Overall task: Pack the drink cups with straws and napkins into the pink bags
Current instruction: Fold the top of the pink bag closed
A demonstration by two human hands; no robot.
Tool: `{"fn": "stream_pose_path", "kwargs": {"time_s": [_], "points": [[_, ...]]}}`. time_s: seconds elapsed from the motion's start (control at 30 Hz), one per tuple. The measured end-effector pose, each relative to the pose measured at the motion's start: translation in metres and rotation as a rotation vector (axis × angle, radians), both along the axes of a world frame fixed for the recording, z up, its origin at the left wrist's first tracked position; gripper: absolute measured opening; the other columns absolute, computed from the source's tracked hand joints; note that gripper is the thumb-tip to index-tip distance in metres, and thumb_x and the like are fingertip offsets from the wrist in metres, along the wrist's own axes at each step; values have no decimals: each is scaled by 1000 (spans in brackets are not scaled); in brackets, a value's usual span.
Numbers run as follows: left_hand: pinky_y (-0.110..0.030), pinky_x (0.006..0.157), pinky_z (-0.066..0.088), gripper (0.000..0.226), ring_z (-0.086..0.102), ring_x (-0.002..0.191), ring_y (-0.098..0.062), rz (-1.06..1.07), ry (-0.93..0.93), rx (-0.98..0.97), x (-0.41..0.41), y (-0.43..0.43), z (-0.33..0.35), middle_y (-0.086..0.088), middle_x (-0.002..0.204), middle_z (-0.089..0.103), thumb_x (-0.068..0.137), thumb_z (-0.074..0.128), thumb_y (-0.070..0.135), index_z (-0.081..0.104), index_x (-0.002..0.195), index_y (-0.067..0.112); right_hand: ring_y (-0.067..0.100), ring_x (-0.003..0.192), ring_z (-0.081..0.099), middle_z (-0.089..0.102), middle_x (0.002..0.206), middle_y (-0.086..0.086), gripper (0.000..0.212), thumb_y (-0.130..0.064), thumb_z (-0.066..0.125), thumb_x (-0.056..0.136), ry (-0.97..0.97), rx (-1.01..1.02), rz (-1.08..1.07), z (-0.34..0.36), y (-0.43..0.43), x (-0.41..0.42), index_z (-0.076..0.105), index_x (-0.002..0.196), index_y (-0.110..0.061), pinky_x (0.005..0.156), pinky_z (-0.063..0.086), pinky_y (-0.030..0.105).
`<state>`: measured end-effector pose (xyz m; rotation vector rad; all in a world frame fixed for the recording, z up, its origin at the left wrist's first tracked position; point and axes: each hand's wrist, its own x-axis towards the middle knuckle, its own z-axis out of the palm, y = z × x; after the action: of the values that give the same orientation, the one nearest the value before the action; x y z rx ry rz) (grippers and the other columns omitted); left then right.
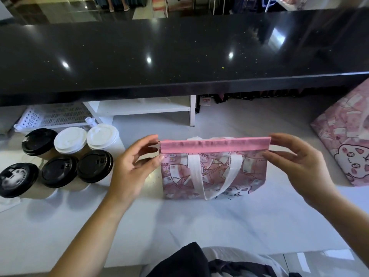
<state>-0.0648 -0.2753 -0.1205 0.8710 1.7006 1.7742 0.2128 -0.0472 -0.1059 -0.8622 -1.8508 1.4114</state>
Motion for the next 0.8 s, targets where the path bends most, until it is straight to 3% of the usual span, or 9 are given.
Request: {"fn": "stream_pose_path", "kwargs": {"time_s": [0.07, 0.13, 0.27, 0.37, 0.47, 0.57, 0.67, 0.77, 0.8], "points": [[-34, 98, 53, 41, 67, 109, -17, 79, -103, 4, 9, -5, -10, -4, 116, 72, 77, 81, 25, 68, 116, 23, 17, 90, 74, 76, 107, 3, 41, -35, 85, 68, 75, -174, -31, -8, -11, 3, 73, 102, -16, 86, 59, 33], [-47, 104, 50, 37, 67, 107, -20, 104, -165, -43, 20, -12, -24, -8, 113, 73, 75, 78, 34, 72, 108, 17, 20, 90, 73, 77, 103, 8, 65, -57, 90, 49, 73, -280, -47, -20, -20, 10, 76, 96, -13, 87, 60, 37], [-55, 107, 46, 33, 68, 107, -24, 103, -234, -91, 37, -18, -42, -11, 110, 75, 78, 81, 32, 76, 102, 11, 22, 92, 71, 77, 101, 9, 73, -65, 88, 42, 46, -350, -59, -34, -35, 15, 78, 94, -16, 93, 56, 41], [-52, 104, 50, 41, 66, 112, -28, 121, -241, -27, 35, -20, -44, -9, 117, 72, 72, 86, 38, 78, 97, 7, 17, 88, 73, 78, 96, 4, 61, -58, 91, 42, 102, -389, -69, -32, -38, 14, 80, 85, -17, 82, 60, 29], [-42, 97, 54, 51, 65, 114, -28, 108, -309, 5, 28, -19, -40, -1, 119, 70, 60, 90, 49, 81, 92, 11, 26, 98, 72, 77, 106, 8, 39, -35, 83, 55, 128, -430, -120, -30, -40, 16, 80, 85, -11, 84, 61, 36], [-41, 99, 53, 53, 65, 117, -29, 37, -299, -7, 29, -21, -41, -3, 122, 70, 59, 90, 50, 81, 93, 10, 23, 93, 72, 78, 98, 7, 20, -25, 77, 63, 130, -475, -180, -32, -47, 21, 81, 80, -15, 84, 60, 37], [-42, 101, 53, 60, 66, 115, -30, -43, -357, -58, 27, -24, -42, -12, 122, 71, 53, 93, 51, 79, 91, 7, 22, 91, 73, 78, 99, 8, 34, -34, 87, 55, 126, -467, -162, -34, -53, 35, 81, 80, -13, 80, 61, 33], [-43, 93, 57, 59, 65, 116, -33, -77, -429, -34, 14, -27, -37, -17, 119, 71, 56, 91, 52, 78, 95, 11, 25, 98, 71, 77, 100, 10, 16, -17, 75, 69, 131, -467, -167, -32, -52, 53, 80, 83, -11, 85, 60, 36], [-42, 92, 57, 54, 66, 115, -32, -54, -406, -31, 9, -25, -35, -14, 117, 72, 59, 90, 50, 77, 98, 15, 27, 102, 70, 76, 104, 11, 20, -13, 72, 72, 111, -447, -193, -32, -47, 57, 79, 90, -9, 92, 58, 41]]}}
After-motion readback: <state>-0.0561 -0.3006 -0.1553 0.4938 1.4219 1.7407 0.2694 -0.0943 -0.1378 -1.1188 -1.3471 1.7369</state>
